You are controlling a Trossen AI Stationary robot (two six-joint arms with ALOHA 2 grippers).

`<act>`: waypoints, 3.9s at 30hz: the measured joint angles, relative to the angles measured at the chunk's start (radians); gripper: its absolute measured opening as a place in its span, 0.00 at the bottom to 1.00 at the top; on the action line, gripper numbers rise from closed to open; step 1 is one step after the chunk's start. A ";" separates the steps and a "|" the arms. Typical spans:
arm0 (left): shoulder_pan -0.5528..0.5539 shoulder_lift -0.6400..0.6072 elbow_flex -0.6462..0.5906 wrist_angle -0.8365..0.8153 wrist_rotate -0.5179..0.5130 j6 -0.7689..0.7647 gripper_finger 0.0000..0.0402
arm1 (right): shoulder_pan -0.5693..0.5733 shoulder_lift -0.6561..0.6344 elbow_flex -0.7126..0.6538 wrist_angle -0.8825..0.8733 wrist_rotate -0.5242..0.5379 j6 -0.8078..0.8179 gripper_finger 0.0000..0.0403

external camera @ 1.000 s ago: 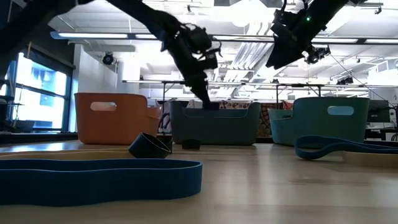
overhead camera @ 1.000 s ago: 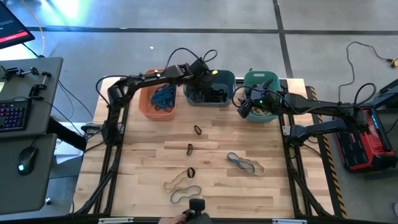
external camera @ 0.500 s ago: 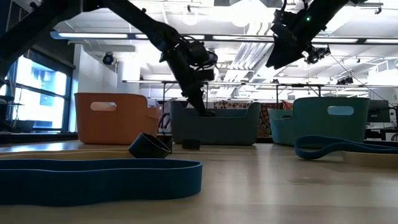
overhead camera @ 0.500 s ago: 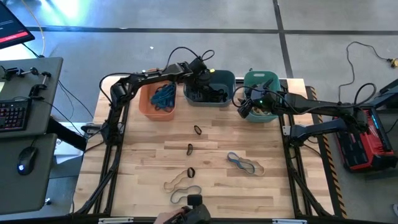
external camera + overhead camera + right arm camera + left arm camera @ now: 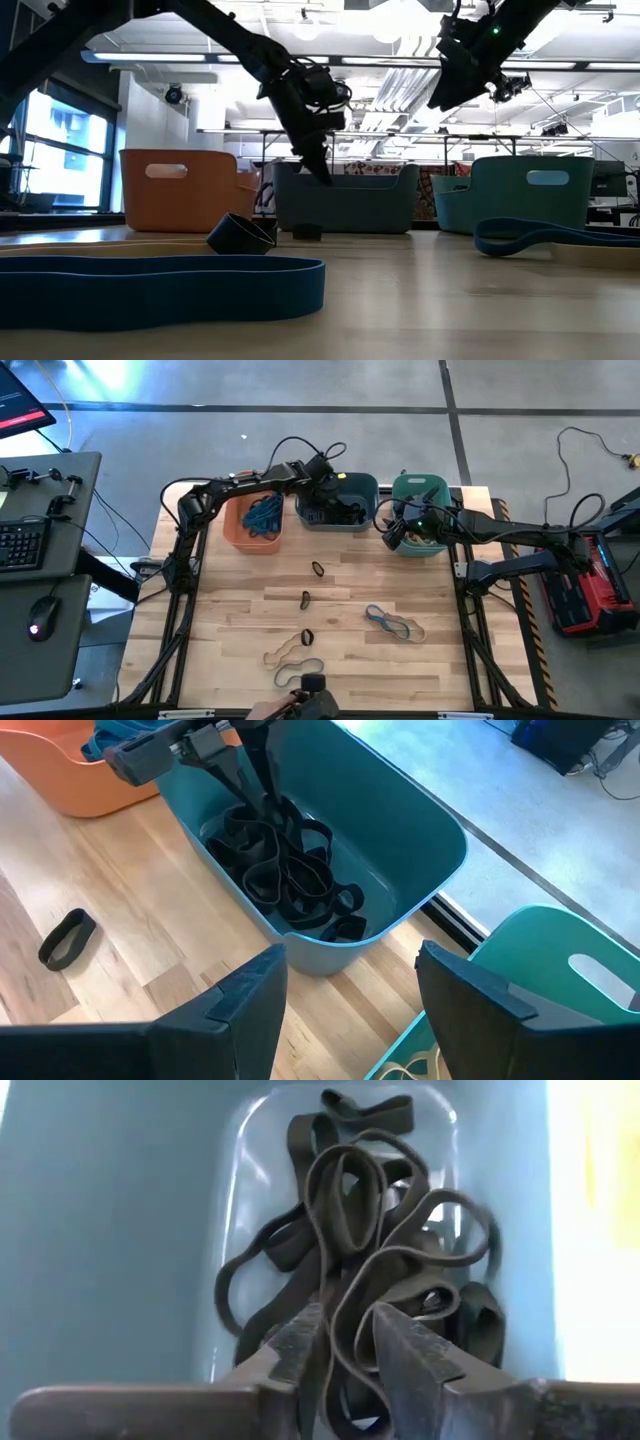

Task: Sort rubber bands into baskets
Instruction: Put the brown rubber band into the green bin

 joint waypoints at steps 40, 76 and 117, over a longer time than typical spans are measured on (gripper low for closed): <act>-0.138 -0.088 -0.017 0.282 0.218 -0.113 0.00 | 0.090 0.000 -0.147 0.326 0.059 -0.151 0.01; -0.637 -0.745 -0.808 0.374 0.020 -0.326 0.00 | 0.092 0.001 -0.147 0.328 0.025 -0.158 0.00; -1.225 -0.671 -0.813 0.153 -0.151 -1.210 0.02 | 0.092 0.001 -0.147 0.285 -0.008 -0.162 0.00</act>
